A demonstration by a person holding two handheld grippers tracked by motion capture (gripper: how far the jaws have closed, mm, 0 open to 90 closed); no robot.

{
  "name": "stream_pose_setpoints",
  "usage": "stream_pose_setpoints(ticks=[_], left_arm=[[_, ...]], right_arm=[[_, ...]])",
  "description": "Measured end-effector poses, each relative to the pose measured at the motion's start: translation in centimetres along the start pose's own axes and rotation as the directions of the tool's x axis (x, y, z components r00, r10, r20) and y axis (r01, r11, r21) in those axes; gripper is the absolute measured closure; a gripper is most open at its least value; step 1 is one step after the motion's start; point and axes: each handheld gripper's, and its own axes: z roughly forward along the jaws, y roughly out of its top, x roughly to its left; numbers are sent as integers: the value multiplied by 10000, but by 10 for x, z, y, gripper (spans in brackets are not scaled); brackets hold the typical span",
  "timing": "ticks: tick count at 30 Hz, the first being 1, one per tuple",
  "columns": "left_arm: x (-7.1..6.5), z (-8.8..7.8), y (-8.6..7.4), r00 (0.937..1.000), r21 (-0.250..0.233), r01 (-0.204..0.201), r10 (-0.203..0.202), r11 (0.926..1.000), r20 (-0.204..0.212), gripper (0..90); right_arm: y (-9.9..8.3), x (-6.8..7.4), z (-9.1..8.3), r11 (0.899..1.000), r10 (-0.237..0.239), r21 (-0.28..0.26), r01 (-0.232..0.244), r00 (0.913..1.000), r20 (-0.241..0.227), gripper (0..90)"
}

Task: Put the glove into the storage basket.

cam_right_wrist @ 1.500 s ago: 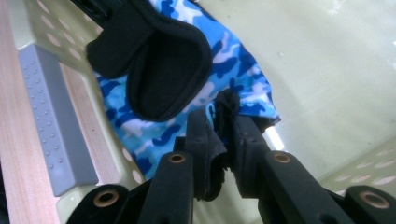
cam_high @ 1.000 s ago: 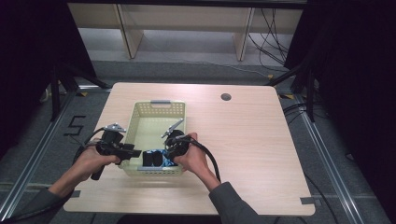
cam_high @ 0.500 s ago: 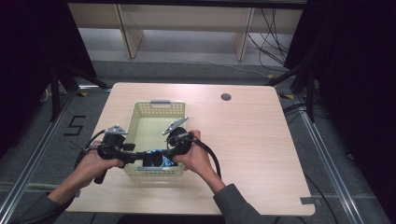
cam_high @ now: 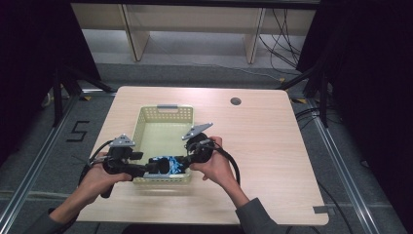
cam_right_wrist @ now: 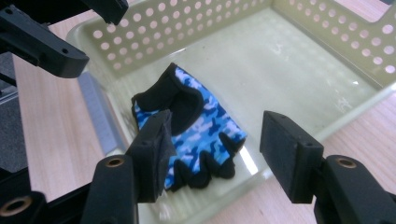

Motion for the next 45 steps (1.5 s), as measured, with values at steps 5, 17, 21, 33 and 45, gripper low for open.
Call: stream_pose_setpoints(ticks=[5, 17, 21, 33, 45], left_arm=[[-9, -1, -1, 9998, -121, 22, -19, 9999, 218, 321], [-29, 2, -5, 9972, -235, -428, 442, 9988, 610, 311], [-34, 5, -7, 9963, -330, -414, 438, 9986, 739, 303], [-47, 12, -12, 9921, -838, -250, 350, 9962, 1205, 267], [-64, 14, -20, 9859, -964, -356, 508, 9947, 1593, 220]], right_arm=[[-10, -1, -15, 9994, 38, -355, -35, 10000, 76, 430], [-33, -4, -39, 9944, 425, -968, -435, 9990, -122, 399], [-39, -3, -46, 9912, 519, -1214, -520, 9986, -42, 389], [-61, -4, -61, 9854, 977, -1403, -968, 9952, -6, 307], [-78, -5, -69, 9805, 1335, -1453, -1323, 9910, -11, 262]])
